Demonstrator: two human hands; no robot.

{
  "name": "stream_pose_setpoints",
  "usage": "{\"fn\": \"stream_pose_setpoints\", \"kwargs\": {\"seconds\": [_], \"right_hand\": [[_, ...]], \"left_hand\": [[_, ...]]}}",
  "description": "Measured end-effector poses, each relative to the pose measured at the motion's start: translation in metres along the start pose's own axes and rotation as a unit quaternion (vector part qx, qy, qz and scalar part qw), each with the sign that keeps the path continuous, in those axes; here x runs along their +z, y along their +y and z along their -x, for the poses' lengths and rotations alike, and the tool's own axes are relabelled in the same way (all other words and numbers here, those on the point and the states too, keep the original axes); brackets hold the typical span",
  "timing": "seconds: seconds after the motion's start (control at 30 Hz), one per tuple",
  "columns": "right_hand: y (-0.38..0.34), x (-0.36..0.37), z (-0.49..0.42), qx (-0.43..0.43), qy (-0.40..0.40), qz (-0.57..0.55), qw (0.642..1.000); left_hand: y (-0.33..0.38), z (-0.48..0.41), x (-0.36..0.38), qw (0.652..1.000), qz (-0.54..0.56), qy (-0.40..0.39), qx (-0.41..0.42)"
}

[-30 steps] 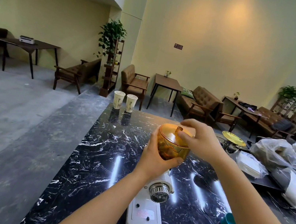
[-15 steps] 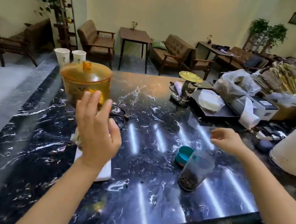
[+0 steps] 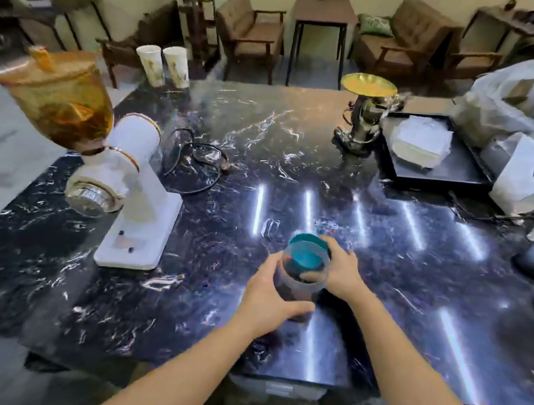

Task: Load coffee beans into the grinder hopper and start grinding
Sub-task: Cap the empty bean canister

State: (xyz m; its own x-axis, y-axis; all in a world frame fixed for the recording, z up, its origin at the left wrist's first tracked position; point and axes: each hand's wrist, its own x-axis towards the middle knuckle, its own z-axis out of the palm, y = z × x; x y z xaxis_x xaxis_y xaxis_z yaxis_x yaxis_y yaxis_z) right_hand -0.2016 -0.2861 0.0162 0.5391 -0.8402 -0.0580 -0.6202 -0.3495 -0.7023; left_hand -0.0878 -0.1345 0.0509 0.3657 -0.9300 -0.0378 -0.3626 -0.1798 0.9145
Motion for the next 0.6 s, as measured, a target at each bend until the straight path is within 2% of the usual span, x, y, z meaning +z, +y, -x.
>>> {"fn": "stream_pose_setpoints", "kwargs": {"seconds": [0.1,0.17,0.33,0.4,0.47,0.53,0.6], "right_hand": [[0.002,-0.007,0.012,-0.007,0.031,-0.125,0.992],[-0.002,-0.024,0.028,-0.035,0.032,-0.17,0.984],[-0.048,-0.061,0.067,-0.172,-0.059,-0.171,0.968],[-0.073,-0.068,0.076,-0.184,-0.07,-0.179,0.964],[-0.099,-0.07,0.082,-0.169,-0.04,-0.177,0.969],[-0.122,-0.07,0.083,-0.155,0.021,-0.162,0.974],[-0.138,-0.076,0.083,-0.179,0.042,-0.162,0.969]], "left_hand": [[-0.001,0.0,-0.01,0.998,-0.039,0.052,-0.001],[-0.006,0.003,-0.023,0.993,-0.088,0.082,0.014],[-0.005,0.014,-0.035,0.975,-0.19,0.07,0.088],[0.005,0.017,-0.033,0.965,-0.227,0.065,0.114],[0.016,0.018,-0.032,0.95,-0.262,0.061,0.156],[0.031,0.021,-0.04,0.96,-0.242,0.042,0.138],[0.045,0.019,-0.056,0.986,-0.141,-0.037,0.086]]}}
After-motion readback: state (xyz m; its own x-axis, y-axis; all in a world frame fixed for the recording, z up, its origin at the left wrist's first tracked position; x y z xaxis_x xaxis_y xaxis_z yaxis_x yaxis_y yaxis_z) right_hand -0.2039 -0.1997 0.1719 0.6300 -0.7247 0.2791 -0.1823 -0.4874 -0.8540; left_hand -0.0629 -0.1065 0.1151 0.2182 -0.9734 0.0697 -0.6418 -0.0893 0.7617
